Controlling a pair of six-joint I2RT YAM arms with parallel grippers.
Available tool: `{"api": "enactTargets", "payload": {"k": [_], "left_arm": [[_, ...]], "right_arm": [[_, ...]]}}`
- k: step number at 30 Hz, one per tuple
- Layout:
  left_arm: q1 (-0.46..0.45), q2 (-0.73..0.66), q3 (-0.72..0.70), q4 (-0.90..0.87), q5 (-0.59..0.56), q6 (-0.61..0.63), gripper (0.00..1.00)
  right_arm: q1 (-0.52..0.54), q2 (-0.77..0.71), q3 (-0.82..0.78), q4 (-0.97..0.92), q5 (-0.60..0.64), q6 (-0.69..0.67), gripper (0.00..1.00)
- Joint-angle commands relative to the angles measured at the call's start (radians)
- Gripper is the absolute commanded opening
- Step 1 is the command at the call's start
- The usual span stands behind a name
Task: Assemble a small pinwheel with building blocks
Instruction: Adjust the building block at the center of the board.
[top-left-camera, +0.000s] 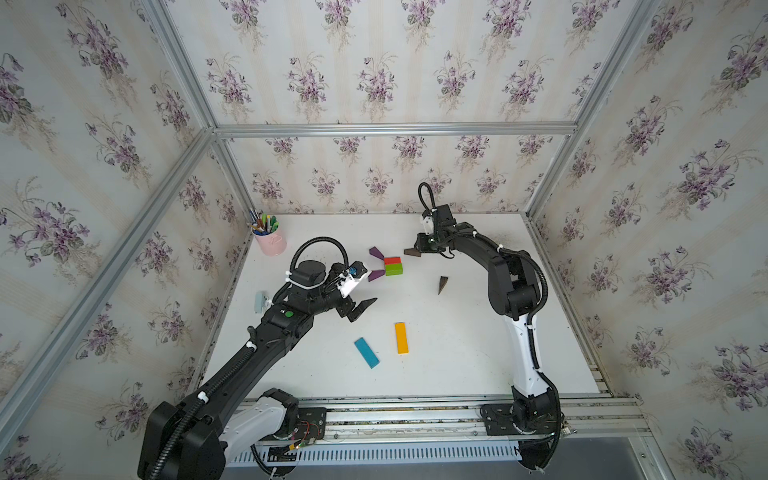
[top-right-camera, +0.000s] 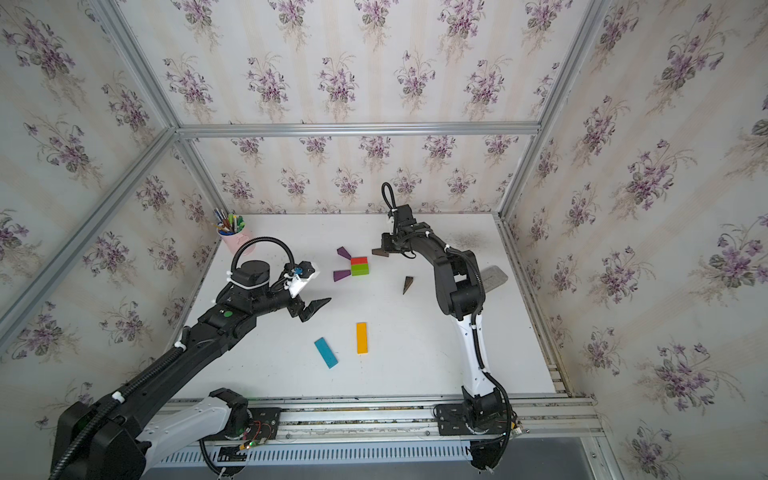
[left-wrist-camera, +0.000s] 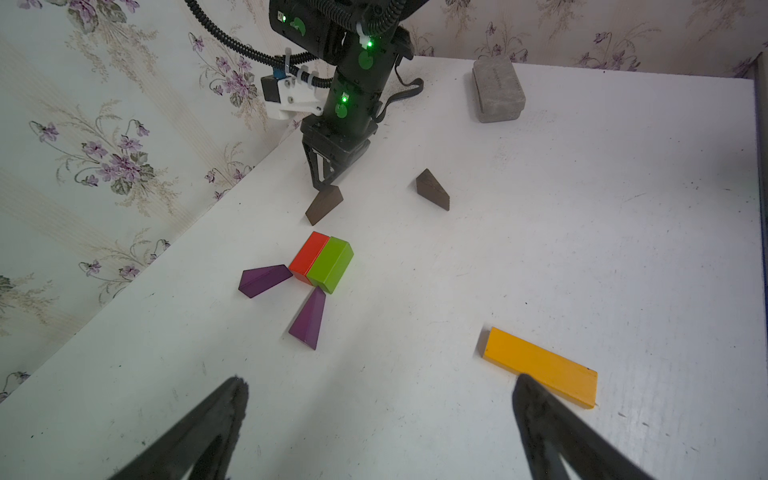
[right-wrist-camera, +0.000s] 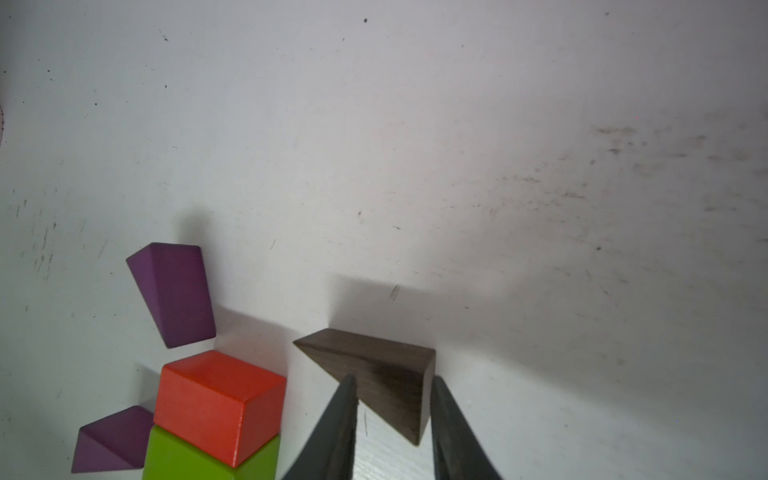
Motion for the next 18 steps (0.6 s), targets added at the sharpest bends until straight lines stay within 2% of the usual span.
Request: {"api": "enactTargets", "payload": {"k": [1, 18], "left_arm": [[-0.001, -0.003, 0.005, 0.023, 0.013, -0.004, 1.00], [-0.002, -0.003, 0.005, 0.023, 0.013, 0.001, 1.00]], "right_arm": [[-0.001, 0.021, 0.022, 0.006, -0.016, 0.029, 0.31], [0.000, 0.038, 0.042, 0.007, -0.022, 0.024, 0.28]]}}
